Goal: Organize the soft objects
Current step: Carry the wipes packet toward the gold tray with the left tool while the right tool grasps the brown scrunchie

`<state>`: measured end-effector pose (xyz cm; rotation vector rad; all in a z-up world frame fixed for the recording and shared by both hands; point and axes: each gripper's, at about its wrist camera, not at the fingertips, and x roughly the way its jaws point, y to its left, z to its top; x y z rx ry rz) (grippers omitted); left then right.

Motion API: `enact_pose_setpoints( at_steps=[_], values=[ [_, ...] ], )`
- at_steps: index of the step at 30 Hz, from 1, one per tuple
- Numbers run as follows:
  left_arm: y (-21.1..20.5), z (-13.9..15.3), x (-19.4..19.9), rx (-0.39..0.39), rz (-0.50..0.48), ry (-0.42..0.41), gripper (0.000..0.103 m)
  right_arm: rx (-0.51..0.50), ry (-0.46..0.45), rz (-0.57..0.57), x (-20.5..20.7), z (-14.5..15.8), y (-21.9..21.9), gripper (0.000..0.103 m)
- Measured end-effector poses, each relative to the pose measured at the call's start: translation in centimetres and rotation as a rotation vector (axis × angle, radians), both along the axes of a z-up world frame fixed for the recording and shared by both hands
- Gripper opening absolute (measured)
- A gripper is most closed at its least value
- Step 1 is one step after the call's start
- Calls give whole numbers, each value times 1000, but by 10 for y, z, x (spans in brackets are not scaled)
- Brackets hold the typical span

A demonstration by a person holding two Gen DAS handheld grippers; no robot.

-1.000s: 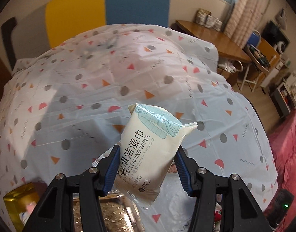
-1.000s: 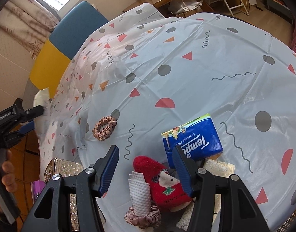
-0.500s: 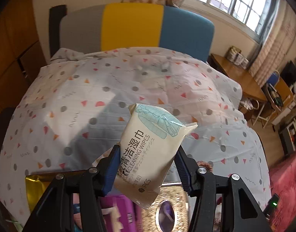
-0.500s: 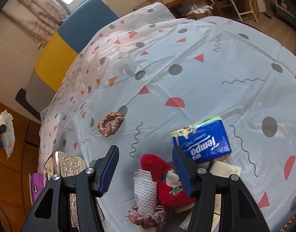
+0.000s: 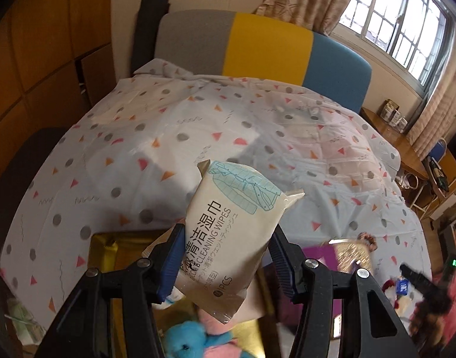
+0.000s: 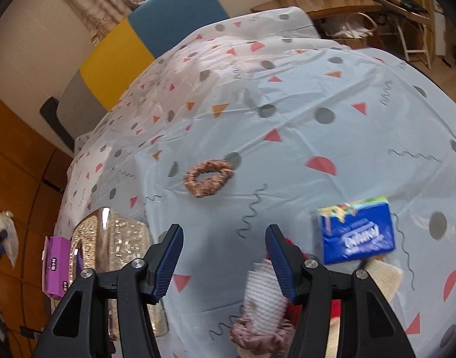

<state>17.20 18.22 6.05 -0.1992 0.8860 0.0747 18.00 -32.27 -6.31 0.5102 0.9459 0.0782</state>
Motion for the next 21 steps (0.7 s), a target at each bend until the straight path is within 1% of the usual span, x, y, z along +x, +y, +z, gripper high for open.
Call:
enact_pose_setpoints(
  at_steps=[2,5,8,11,15,17,21],
  values=[
    [15,-15,-19,-15,23,2,56,-3,31,23,20,-2,7,63],
    [32,-32,-48,-38,42,-15,56,13,102,24,52,-16,13,64],
    [44,-47,-71,-61,59,-9,57,19,180,-20,79,-37,13,65],
    [55,-61,-92,-71,87,-2,57,35,210,-79,99,-50,10,65],
    [73,-77,-111,-125,140,13,57,59,232,-112,120,-55,12,65],
    [80,-83,-117,-143,166,22,57,41,230,-100,129,-54,19,65],
    [89,-93,-128,-166,201,38,57,-78,234,-26,144,-57,44,65]
  ],
)
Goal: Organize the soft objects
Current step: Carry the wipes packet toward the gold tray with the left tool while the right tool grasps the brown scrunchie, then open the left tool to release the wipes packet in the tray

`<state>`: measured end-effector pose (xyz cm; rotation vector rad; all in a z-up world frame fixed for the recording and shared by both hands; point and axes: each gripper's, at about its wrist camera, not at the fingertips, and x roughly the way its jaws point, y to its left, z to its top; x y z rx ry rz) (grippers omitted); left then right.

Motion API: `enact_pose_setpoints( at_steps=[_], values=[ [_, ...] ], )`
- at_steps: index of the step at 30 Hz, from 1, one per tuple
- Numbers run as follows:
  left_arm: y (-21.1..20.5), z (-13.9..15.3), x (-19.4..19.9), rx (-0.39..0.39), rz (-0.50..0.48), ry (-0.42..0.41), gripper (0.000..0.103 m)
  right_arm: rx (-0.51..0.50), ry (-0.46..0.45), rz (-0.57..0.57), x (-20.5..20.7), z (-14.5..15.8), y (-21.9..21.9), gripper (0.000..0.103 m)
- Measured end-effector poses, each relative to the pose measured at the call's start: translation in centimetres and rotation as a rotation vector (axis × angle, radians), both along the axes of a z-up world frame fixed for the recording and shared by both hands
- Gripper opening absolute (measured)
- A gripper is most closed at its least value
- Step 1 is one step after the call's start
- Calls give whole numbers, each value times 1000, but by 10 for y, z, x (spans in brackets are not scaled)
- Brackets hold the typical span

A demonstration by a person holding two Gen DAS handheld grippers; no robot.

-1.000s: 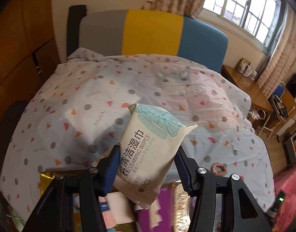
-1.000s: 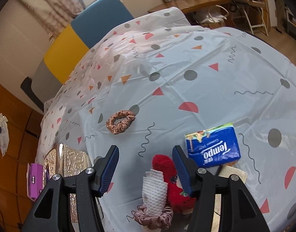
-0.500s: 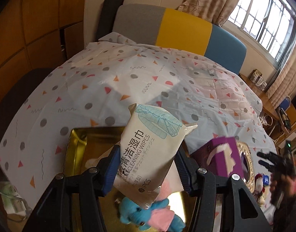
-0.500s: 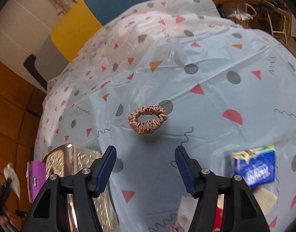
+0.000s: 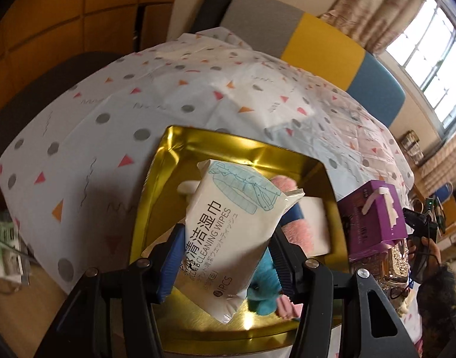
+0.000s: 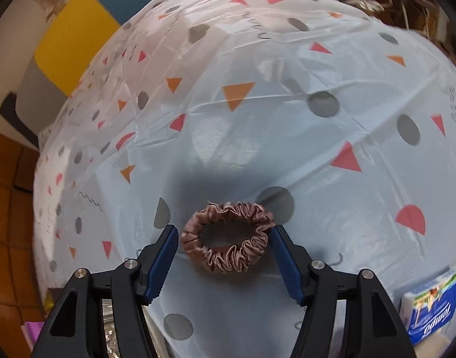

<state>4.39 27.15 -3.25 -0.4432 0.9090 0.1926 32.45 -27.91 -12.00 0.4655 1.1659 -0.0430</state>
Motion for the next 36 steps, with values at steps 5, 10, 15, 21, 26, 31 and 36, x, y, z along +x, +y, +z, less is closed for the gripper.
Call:
enact_pose_setpoints(
  at_steps=[5,10,15,21,26,31,36],
  values=[
    [0,-7,-6,18,4,10,57,-175,-4,97,5,-6,25,65],
    [0,-15,-10,2,12,21,57,-305,-12,180,-6,-6,39,17],
    [2,-19,-6,15,15,32,57,-329,38,257,-37,-9,42,12],
    [6,-27,19,49,20,69,57,-361,70,337,-72,-11,49,13],
    [3,-45,29,-6,11,146,60,-381,70,350,-82,-11,49,13],
    [-6,-61,42,7,-22,175,60,-373,61,332,-87,-10,48,13],
    [3,-64,72,68,20,157,60,-396,54,325,-93,-13,53,13]
  ],
)
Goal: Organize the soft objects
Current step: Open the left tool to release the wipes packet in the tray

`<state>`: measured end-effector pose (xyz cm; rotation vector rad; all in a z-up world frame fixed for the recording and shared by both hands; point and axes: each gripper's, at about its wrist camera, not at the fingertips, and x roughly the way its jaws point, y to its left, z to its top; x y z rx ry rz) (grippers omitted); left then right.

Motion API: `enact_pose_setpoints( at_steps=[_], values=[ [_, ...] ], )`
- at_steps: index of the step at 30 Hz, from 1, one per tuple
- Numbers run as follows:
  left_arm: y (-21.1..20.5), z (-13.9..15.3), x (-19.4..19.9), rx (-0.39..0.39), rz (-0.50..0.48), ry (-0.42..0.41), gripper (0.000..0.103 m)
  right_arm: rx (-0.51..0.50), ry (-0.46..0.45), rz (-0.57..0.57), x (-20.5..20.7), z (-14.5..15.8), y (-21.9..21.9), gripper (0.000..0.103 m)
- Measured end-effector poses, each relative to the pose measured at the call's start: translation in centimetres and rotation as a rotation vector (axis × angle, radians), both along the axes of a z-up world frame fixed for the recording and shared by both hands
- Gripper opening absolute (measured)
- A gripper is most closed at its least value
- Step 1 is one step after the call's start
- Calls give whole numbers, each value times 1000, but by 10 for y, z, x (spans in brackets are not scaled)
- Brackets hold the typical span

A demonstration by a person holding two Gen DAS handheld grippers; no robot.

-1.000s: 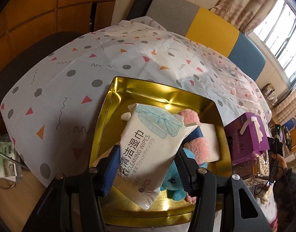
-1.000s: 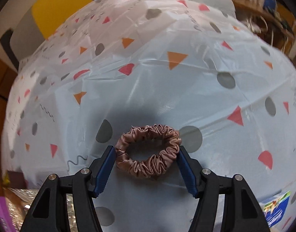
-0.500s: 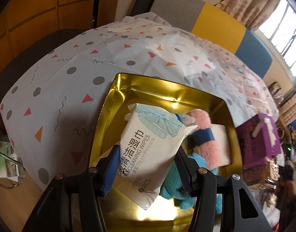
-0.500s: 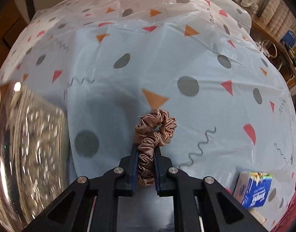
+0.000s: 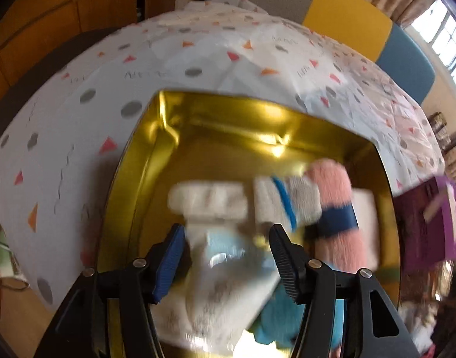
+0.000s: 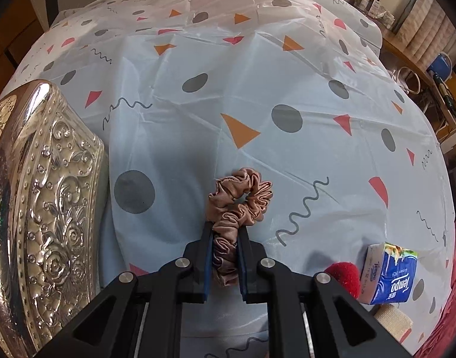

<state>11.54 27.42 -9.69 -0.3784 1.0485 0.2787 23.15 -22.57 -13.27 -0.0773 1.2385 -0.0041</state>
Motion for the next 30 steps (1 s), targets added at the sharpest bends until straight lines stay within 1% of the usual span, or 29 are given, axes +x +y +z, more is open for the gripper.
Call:
enact_pose_setpoints(
  at_steps=[2,4,6,7,8,9,11,14,16,22,27,30],
  values=[
    [3,6,4,18,10,-17,60,-16,-13,5,-4,0,8,13],
    [1,20,-3,45,19,-60,60,-34,-33,17,-7,-2,12,13],
    [-6,34,-15,77,3,-110,67,-35,-49,19,-12,-6,16,13],
    [-10,40,-23,98,-3,-133,74,-26,-57,13,-13,-6,15,13],
    [-14,47,-33,128,-2,-154,76,-14,-64,7,-15,-6,13,13],
    [-17,52,-39,148,-4,-171,77,-5,-72,2,-18,-6,11,13],
    [-25,60,-55,165,-18,-203,79,10,-89,-11,-21,-7,8,13],
    [-32,67,-73,163,-37,-217,80,19,-115,-16,-23,-5,5,13],
    [-38,72,-85,163,-43,-238,80,22,-117,-15,-23,-3,5,13],
    [-58,82,-112,204,-64,-268,81,33,-107,-51,-22,-1,2,13],
    [-68,83,-121,225,-88,-267,81,24,-108,-67,-19,1,0,13],
    [-73,82,-123,221,-102,-260,83,29,-106,-93,-16,2,-3,13]
  ],
)
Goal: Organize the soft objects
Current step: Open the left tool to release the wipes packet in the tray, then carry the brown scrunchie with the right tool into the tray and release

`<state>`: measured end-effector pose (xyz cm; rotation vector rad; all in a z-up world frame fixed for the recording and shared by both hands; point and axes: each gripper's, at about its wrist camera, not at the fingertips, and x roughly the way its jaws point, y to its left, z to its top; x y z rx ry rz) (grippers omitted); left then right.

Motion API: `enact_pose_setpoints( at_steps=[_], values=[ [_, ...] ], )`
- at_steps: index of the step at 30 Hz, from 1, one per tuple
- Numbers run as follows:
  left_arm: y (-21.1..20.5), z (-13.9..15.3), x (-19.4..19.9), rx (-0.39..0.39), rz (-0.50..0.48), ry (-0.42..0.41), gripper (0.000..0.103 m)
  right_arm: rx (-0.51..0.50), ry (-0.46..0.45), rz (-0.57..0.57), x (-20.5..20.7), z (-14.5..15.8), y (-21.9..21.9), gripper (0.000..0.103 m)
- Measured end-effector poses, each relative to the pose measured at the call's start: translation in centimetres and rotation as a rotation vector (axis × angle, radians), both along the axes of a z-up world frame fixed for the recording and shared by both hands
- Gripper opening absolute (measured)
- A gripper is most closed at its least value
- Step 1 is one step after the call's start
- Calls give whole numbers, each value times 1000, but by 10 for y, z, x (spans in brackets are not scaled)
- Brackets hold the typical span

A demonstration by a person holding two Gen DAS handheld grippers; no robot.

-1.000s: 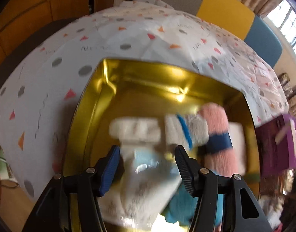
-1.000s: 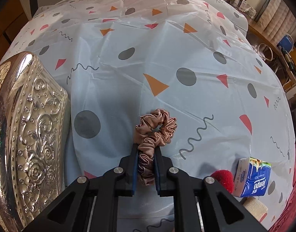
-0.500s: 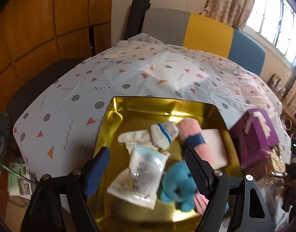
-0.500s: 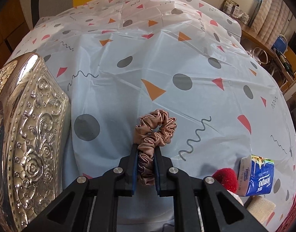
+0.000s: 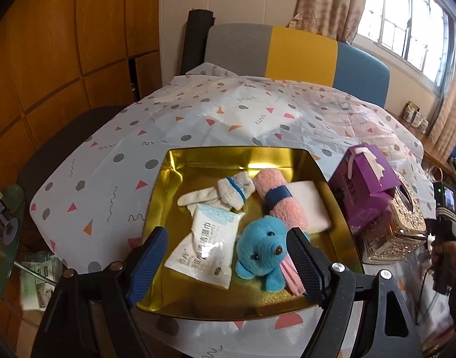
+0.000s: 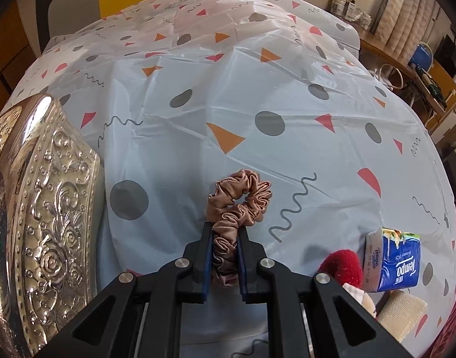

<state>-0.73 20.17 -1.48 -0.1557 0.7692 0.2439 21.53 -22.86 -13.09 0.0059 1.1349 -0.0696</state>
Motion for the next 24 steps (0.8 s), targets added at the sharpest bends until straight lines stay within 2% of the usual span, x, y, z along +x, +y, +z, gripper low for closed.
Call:
enact_pose_setpoints(
  at_steps=[7,14,19,24],
  values=[
    [-12,-3,-4,23,-33,5,83,1,-7,-40,6,8,-13,12],
    [-15,-9,-5,9,-49,21,84,2,-108,-14,13,52,-13,11],
    [-13,-12,-7,5,-41,24,83,28,-231,71,11,102,5,11],
    [-7,-13,-9,-2,-26,20,84,75,-347,235,-5,149,45,11]
  ],
)
